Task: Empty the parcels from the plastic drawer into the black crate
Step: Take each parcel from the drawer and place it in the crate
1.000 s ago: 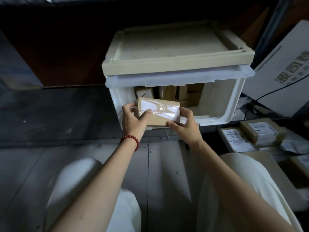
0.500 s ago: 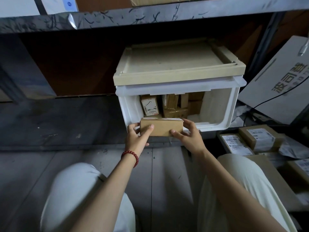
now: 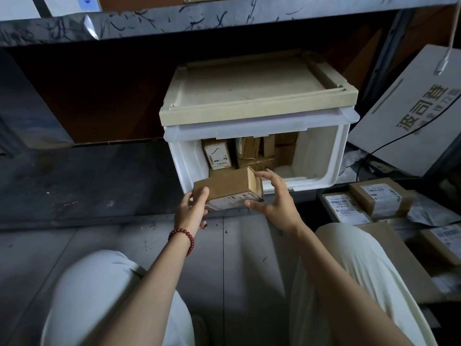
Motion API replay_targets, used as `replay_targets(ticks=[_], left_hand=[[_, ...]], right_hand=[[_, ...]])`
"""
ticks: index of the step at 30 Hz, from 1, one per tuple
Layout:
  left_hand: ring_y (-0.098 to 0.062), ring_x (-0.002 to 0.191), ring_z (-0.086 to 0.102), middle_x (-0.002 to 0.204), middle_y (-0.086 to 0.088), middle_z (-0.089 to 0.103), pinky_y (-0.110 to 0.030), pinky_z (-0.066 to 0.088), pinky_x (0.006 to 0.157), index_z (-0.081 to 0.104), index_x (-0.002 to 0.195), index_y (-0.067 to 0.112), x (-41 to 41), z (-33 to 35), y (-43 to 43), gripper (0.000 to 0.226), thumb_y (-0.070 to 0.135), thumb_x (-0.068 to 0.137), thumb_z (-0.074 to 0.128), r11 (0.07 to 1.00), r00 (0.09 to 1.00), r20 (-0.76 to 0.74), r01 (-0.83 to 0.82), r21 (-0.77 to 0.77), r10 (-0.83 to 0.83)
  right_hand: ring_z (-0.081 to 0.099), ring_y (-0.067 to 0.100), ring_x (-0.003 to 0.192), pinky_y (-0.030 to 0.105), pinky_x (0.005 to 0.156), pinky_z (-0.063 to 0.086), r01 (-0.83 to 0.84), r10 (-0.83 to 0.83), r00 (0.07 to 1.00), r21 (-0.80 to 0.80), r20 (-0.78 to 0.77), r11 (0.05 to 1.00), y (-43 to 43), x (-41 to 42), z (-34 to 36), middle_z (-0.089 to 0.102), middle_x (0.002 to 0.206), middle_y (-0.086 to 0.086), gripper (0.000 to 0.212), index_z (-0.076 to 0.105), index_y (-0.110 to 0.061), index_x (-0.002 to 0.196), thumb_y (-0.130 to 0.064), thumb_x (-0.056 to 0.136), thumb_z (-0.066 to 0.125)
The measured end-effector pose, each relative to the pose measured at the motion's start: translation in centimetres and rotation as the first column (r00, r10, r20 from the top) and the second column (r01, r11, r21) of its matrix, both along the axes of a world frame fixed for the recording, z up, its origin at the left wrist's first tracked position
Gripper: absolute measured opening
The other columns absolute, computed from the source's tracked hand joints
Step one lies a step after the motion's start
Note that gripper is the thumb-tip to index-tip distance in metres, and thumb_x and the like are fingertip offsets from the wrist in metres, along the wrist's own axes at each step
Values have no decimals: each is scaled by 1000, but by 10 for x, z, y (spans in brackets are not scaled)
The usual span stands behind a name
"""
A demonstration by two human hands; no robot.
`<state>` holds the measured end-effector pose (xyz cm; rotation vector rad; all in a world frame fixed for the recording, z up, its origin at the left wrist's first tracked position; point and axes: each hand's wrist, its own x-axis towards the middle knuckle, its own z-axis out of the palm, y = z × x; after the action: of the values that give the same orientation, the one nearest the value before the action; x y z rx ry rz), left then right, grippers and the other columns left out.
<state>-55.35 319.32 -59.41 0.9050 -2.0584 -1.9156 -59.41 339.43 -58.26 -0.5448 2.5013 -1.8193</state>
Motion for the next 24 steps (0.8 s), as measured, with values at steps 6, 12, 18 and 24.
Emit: replay_targets(ticks=[6, 12, 18, 24], left_hand=[[-26, 113, 56, 119, -1, 60, -49, 47, 98, 54, 118, 32, 3, -2, -2, 54, 71, 79, 53, 997, 1000, 16, 24, -68, -23], [-12, 105, 58, 119, 4, 56, -35, 53, 83, 50, 118, 39, 7, 13, 8, 60, 62, 68, 73, 990, 972, -192, 129, -49, -137], [-10, 117, 49, 127, 16, 49, -20, 46, 82, 46, 119, 47, 8, 15, 10, 55, 39, 74, 77, 951, 934, -257, 187, -245, -250], [-9, 115, 50, 126, 5, 55, -9, 39, 73, 44, 125, 44, 7, 10, 10, 60, 38, 76, 78, 942, 951, -200, 172, -288, -235]], right_hand=[[43, 12, 126, 27, 100, 38, -73, 99, 980, -151, 175, 986, -5, -1, -7, 46, 130, -13, 59, 41, -29, 130, -19, 82, 75], [49, 9, 116, 9, 77, 47, 95, -35, 962, -212, 270, 973, -8, -8, -17, 50, 126, -6, 52, 41, -23, 131, -6, 88, 65], [55, 10, 103, 11, 75, 45, 240, -146, 923, -235, 357, 942, -9, -13, -24, 56, 119, -1, 47, 42, -16, 131, -6, 90, 64], [63, 5, 91, 15, 72, 47, 301, -178, 905, -287, 387, 909, -10, -15, -25, 64, 111, -1, 34, 44, -21, 119, -18, 92, 64]])
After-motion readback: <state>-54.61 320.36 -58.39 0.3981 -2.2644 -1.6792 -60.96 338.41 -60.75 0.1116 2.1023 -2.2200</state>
